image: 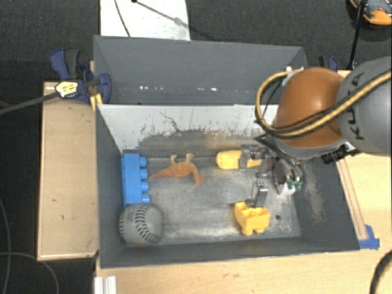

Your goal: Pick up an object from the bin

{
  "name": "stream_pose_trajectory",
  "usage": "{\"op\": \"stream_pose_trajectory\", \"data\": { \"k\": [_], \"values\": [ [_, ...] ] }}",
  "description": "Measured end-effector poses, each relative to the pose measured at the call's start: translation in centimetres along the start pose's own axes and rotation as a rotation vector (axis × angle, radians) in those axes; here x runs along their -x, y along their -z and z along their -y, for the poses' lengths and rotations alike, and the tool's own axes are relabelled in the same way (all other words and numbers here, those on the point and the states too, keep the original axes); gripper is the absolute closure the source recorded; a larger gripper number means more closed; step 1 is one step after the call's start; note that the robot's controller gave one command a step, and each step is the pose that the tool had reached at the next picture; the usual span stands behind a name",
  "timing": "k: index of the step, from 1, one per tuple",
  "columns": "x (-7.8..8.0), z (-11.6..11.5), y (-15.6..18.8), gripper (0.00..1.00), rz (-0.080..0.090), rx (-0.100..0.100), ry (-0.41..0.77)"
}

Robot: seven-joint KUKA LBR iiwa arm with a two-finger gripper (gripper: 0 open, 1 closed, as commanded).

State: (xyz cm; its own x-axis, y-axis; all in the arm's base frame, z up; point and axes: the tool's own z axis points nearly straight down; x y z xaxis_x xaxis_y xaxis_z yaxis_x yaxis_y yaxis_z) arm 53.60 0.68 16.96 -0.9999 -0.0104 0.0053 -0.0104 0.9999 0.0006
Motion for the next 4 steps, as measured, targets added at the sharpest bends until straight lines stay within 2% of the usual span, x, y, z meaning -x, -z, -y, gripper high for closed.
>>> {"op": "stream_pose_trajectory", "data": {
  "k": [1,2,3,4],
  "values": [
    [0.2,0.0,0.4,0.0,0.008,0.0,0.0],
    [-2.7,2.2,-3.0,0.0,0.013,0.0,0.039],
    [-1.2,3.5,-7.5,0.0,0.009,-0.002,0.155],
    [-4.3,3.6,-8.9,1.0,0.031,-0.002,-0.029]
  ]
}}
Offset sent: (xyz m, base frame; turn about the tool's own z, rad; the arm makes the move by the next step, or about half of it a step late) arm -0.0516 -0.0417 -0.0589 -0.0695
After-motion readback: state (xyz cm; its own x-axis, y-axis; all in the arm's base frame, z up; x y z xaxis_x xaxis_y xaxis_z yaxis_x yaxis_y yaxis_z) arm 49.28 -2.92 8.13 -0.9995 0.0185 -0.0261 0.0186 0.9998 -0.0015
